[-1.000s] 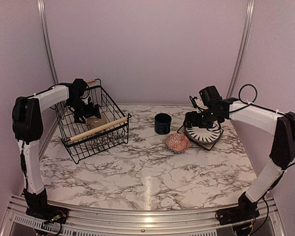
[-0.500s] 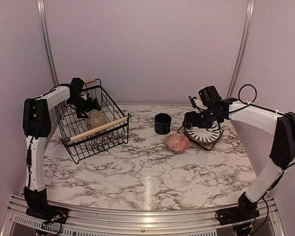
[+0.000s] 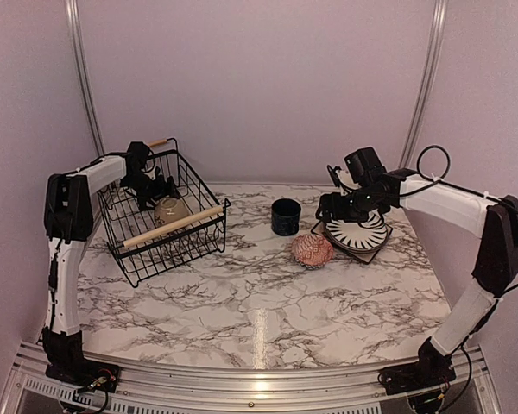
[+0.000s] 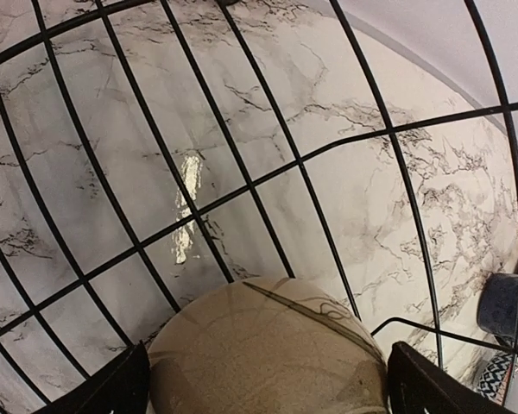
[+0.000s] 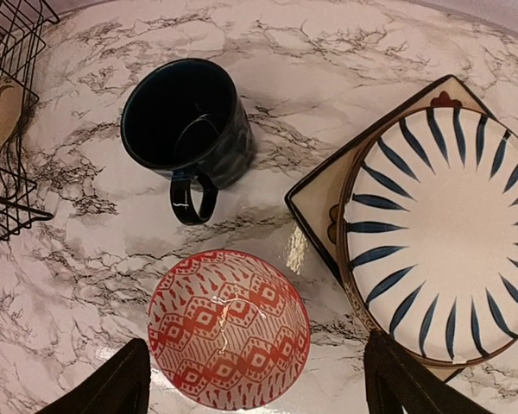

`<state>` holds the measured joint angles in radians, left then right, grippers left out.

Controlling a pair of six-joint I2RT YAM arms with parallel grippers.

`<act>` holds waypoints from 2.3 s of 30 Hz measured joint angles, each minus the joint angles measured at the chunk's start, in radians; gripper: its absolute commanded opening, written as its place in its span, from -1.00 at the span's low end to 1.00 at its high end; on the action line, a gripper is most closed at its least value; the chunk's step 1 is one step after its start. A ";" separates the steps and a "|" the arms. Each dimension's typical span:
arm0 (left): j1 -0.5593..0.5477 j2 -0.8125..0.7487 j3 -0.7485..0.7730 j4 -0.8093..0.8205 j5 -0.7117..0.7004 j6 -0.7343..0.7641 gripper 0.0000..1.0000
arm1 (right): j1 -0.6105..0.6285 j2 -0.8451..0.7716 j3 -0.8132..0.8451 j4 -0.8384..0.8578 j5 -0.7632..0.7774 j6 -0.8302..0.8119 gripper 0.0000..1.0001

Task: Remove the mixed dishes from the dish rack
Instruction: Move the bowl to the dish rack.

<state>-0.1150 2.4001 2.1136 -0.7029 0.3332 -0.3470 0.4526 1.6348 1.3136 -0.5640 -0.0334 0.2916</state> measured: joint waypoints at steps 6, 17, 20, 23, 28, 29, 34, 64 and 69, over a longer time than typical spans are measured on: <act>-0.031 -0.113 -0.162 0.031 -0.003 -0.001 0.81 | 0.008 0.012 0.080 -0.003 0.003 0.000 0.64; -0.104 -0.242 -0.339 0.031 -0.049 -0.005 0.86 | 0.107 0.125 0.294 -0.005 0.016 -0.001 0.64; -0.105 -0.246 -0.354 0.030 -0.057 -0.005 0.97 | 0.133 0.148 0.341 -0.005 0.015 0.000 0.64; -0.111 -0.246 -0.363 0.023 -0.057 -0.003 0.98 | 0.158 0.169 0.383 -0.003 0.009 -0.001 0.64; -0.113 -0.246 -0.349 -0.004 -0.078 0.045 0.98 | 0.181 0.186 0.407 0.004 -0.003 0.000 0.64; -0.113 -0.246 -0.342 -0.015 -0.079 0.058 0.98 | 0.183 0.187 0.406 0.004 -0.005 0.000 0.64; -0.088 -0.236 -0.294 -0.072 -0.010 0.129 0.98 | 0.183 0.186 0.382 0.012 -0.006 0.001 0.64; -0.074 -0.260 -0.390 -0.034 0.058 0.143 0.83 | 0.185 0.169 0.299 0.057 -0.024 0.030 0.63; -0.095 -0.349 -0.485 -0.025 0.016 0.110 0.95 | 0.222 0.171 0.305 0.091 -0.040 0.068 0.59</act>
<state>-0.2096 2.0514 1.6283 -0.7280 0.3496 -0.2371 0.6750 1.8053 1.6188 -0.4732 -0.0738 0.3595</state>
